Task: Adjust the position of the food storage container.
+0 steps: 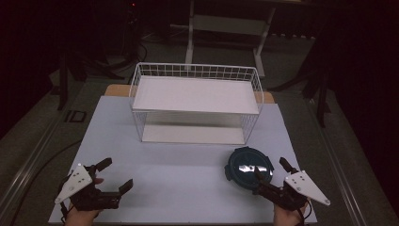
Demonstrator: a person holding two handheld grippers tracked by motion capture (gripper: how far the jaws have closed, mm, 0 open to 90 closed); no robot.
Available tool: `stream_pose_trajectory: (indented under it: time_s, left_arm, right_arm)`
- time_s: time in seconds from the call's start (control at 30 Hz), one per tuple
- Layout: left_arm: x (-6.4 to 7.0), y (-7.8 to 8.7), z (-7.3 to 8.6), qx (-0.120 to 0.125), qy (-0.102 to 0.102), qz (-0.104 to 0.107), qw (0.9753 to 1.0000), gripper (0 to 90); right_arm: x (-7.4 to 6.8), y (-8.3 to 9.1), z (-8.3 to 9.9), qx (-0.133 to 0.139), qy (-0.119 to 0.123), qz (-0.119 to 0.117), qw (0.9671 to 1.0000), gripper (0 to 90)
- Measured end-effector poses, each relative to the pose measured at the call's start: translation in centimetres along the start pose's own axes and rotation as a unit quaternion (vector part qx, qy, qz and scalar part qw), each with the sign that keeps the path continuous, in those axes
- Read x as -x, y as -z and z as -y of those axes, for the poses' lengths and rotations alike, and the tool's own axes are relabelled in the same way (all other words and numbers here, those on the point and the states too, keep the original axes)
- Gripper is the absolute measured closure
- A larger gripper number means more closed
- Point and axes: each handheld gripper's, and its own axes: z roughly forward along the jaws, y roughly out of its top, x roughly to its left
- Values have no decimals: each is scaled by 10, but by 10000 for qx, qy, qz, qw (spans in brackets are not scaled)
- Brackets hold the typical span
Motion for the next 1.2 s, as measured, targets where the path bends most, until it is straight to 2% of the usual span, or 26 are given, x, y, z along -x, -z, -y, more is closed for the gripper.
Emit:
stream_pose_trajectory:
  time_s: [0.23, 0.3, 0.43, 0.53, 0.6, 0.67, 0.7, 0.73, 0.8, 1.0, 1.07, 1.13, 1.2]
  left_arm:
    - [3, 0, -1, 48, -61, 22, 10000, 0]
    - [3, 0, -2, 56, -73, 35, 10000, 0]
    - [2, -1, -2, 51, -72, 35, 10000, 0]
    - [2, -1, -2, 55, -85, 32, 9999, 0]
    - [2, -1, -2, 52, -92, 32, 9999, 0]
    - [3, -2, -2, 40, -98, 37, 9999, 0]
    - [3, -2, -2, 34, -106, 45, 9999, 0]
    - [3, -2, -2, 34, -106, 45, 9999, 0]
    - [3, -3, -2, 24, -93, 58, 9999, 0]
    - [3, -3, -2, 24, -112, 78, 9999, 0]
    - [4, -3, -2, 27, -116, 73, 9999, 0]
    - [4, -3, -2, 29, -116, 78, 9999, 0]
    - [4, -3, -2, 29, -122, 79, 9999, 0]
  right_arm:
    - [-5, 4, -8, 15, 23, -86, 10000, 127]
    - [-4, 4, -10, 48, -33, -108, 9999, 127]
    - [-4, 3, -16, -18, -8, -184, 9998, 122]
    - [-1, -1, -22, -138, -17, -376, 9992, 123]
    - [2, -4, -25, -146, 35, -381, 9992, 124]
    - [3, -8, -28, -187, 80, -266, 9994, 124]
    - [6, -9, -30, -175, 62, -378, 9991, 118]
    - [6, -9, -30, -175, 62, -378, 9991, 118]
    - [13, -14, -34, -194, -173, -610, 9978, 119]
    - [25, -26, -34, -353, -189, -550, 9977, 141]
    - [30, -29, -31, -427, -196, -538, 9974, 274]
    - [35, -33, -26, -528, -135, -419, 9976, 358]
    - [37, -36, -24, -572, -106, -394, 9975, 390]
